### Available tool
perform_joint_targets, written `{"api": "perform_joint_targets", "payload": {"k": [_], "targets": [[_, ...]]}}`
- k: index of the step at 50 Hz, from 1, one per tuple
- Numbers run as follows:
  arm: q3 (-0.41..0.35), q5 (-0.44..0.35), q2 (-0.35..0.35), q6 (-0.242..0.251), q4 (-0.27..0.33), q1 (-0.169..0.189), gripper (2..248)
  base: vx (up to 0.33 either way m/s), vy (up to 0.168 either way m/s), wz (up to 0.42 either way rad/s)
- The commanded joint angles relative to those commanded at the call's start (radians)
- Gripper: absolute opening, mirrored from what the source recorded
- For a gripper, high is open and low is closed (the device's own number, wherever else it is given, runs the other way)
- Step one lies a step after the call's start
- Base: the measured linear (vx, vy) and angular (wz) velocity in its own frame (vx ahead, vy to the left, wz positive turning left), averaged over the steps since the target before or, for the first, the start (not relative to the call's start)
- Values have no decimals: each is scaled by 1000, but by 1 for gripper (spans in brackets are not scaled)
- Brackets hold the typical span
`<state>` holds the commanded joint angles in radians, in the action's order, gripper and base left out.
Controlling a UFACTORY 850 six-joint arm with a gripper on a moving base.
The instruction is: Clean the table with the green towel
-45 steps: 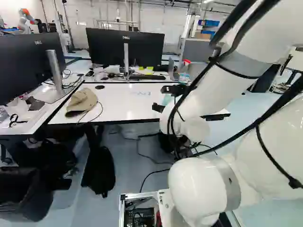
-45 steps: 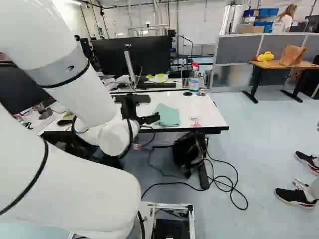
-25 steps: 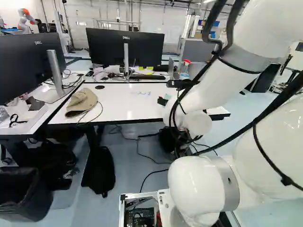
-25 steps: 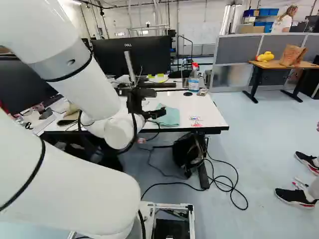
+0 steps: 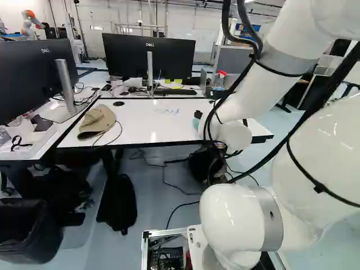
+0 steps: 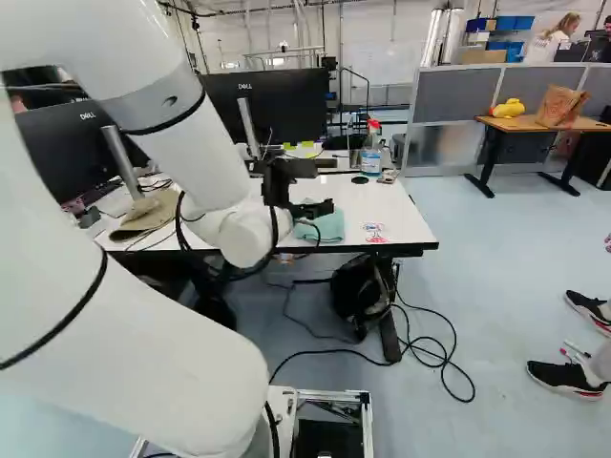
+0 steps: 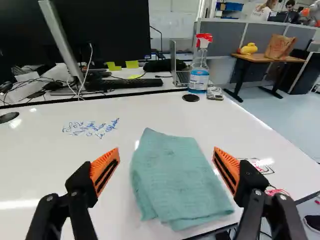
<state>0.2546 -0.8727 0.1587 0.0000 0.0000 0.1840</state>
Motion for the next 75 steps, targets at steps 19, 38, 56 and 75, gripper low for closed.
{"api": "perform_joint_targets", "payload": {"k": [19,38,56,75], "targets": [[94,7,-99,0,0,41,247,0,0,0],[200,87,-205,0,0,51,247,0,0,0],[276,198,-276,0,0,38,247,0,0,0],[277,333,-277,0,0,38,247,0,0,0]]}}
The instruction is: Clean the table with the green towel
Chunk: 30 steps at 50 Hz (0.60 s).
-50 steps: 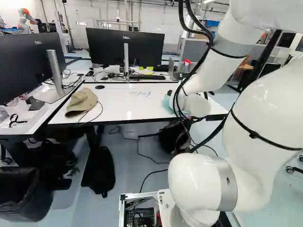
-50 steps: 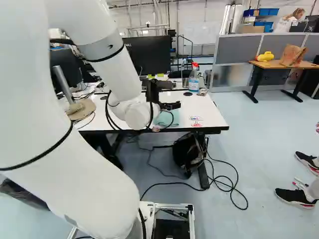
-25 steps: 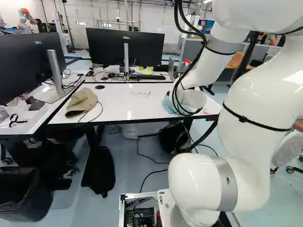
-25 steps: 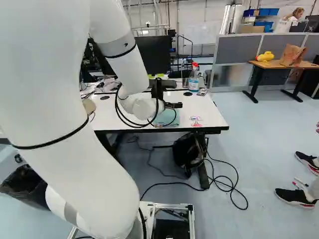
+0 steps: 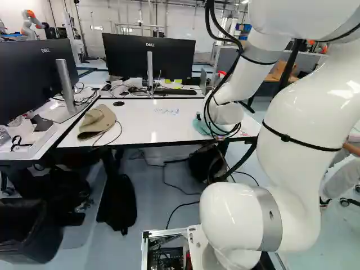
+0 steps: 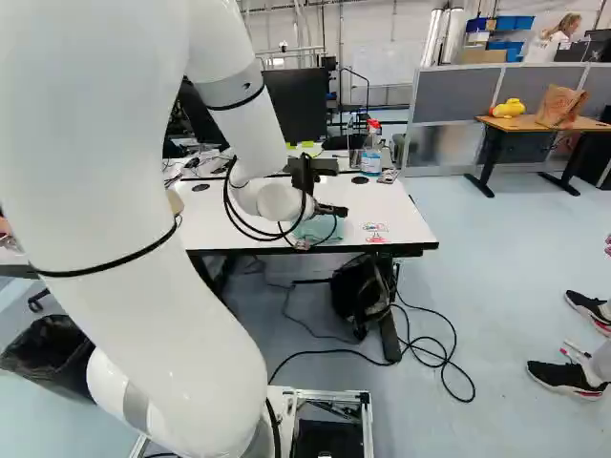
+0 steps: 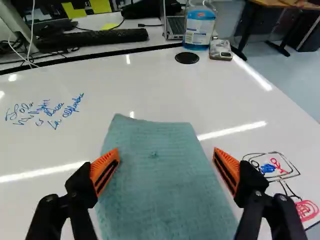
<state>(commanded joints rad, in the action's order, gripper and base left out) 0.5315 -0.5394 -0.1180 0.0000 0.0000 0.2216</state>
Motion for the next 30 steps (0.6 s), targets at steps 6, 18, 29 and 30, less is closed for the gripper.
{"api": "perform_joint_targets", "payload": {"k": [6,18,29,30], "targets": [[0,44,0,0,0,0,247,0,0,0],[0,79,0,0,0,0,247,0,0,0],[0,79,0,0,0,0,238,0,0,0],[0,79,0,0,0,0,238,0,0,0]]}}
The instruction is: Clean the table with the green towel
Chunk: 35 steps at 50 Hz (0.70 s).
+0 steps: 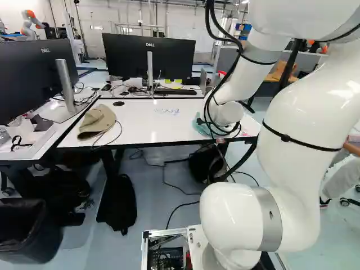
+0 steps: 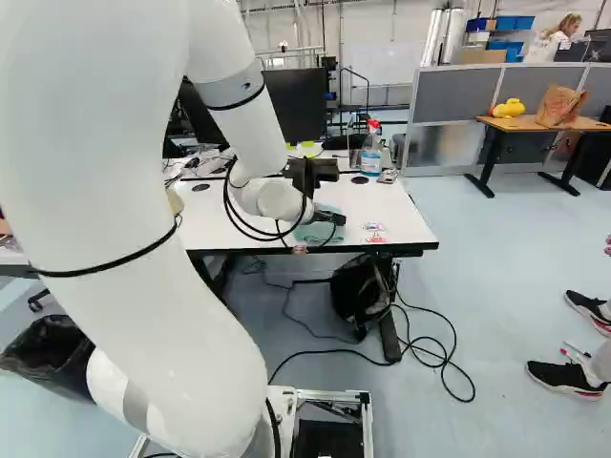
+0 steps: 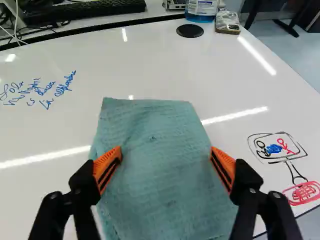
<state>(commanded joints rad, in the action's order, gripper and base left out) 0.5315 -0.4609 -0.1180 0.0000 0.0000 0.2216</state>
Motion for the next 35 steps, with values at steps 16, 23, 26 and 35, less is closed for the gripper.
{"api": "perform_joint_targets", "payload": {"k": [16,23,26,35], "targets": [[0,0,0,0,0,0,137,0,0,0],[0,0,0,0,0,0,106,0,0,0],[0,0,0,0,0,0,76,0,0,0],[-3,0,10,0,0,0,53,0,0,0]]}}
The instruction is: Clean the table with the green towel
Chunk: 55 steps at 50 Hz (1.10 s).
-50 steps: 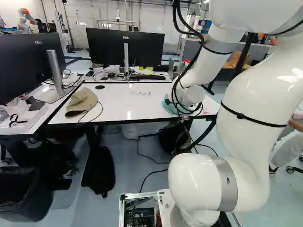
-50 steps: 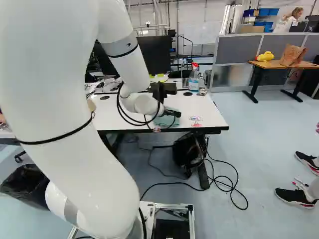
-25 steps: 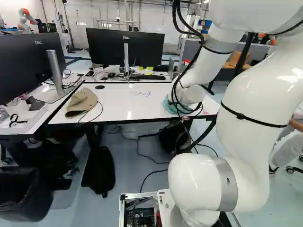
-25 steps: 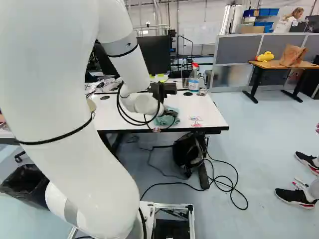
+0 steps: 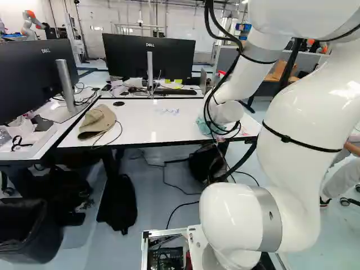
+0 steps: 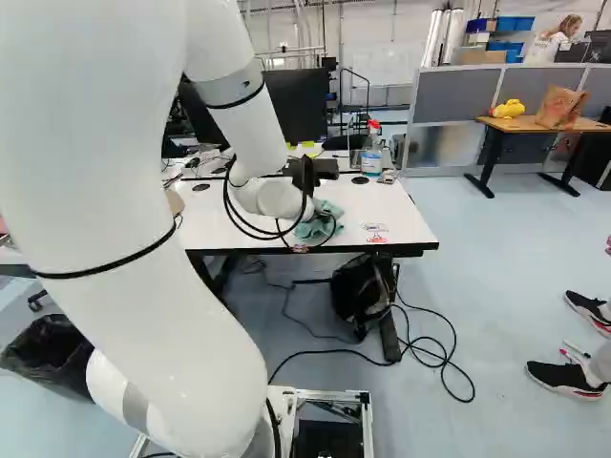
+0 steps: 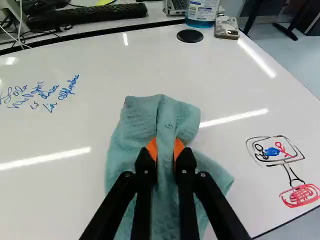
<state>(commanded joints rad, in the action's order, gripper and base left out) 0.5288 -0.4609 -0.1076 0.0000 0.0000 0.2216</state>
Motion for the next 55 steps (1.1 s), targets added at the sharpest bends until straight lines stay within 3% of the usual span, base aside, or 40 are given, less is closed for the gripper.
{"api": "perform_joint_targets", "payload": {"k": [27,55], "targets": [[-13,0,79,0,0,3,53,0,0,0],[64,0,51,0,0,67,53,0,0,0]]}}
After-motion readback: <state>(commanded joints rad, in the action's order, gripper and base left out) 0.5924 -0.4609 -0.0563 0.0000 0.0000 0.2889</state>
